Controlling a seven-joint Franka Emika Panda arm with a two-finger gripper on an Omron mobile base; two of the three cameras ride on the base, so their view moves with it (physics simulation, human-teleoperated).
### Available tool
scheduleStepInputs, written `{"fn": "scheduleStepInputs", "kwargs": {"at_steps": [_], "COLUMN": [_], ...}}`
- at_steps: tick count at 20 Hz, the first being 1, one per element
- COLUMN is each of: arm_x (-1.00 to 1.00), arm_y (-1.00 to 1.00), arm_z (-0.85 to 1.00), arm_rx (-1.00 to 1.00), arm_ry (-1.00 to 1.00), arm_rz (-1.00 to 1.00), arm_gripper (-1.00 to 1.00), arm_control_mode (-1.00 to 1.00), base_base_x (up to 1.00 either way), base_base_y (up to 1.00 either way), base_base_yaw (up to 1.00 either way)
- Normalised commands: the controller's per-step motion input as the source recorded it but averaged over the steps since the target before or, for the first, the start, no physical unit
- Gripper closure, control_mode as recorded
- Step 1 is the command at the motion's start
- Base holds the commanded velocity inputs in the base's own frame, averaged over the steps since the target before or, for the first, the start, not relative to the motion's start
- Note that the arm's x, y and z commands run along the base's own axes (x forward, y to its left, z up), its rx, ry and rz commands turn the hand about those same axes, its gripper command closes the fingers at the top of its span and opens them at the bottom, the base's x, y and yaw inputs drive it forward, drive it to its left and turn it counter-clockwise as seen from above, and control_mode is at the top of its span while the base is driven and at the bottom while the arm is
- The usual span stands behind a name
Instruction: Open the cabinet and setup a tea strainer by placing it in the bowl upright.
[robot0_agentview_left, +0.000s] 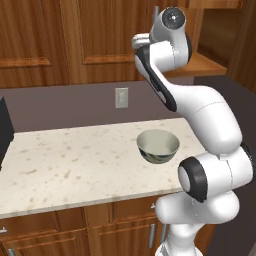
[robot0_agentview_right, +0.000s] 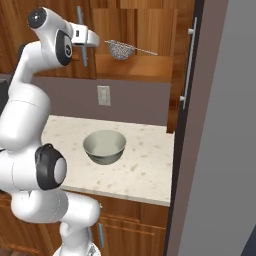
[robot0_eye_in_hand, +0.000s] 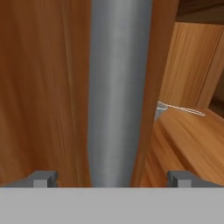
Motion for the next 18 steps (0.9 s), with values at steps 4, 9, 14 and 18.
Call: {"fn": "scheduleStepInputs", "kwargs": {"at_steps": [4, 9, 14, 18], "arm_x": [0.00, 0.00, 0.00, 0.06], "arm_y": [0.00, 0.00, 0.00, -0.11], "arm_z": [-0.24, -0.27, -0.22, -0.25], "arm_rx": [0.00, 0.00, 0.00, 0.00], "arm_ry": [0.00, 0.00, 0.00, 0.00], "arm_rz": [0.00, 0.00, 0.00, 0.00], "arm_gripper": [-1.00, -1.00, -1.00, -1.00], "arm_control_mode": [-1.00, -1.00, -1.00, -1.00], "base_base_x": [0.00, 0.00, 0.00, 0.00], "base_base_y": [0.00, 0.00, 0.00, 0.00], "base_base_yaw": [0.00, 0.00, 0.00, 0.00]}}
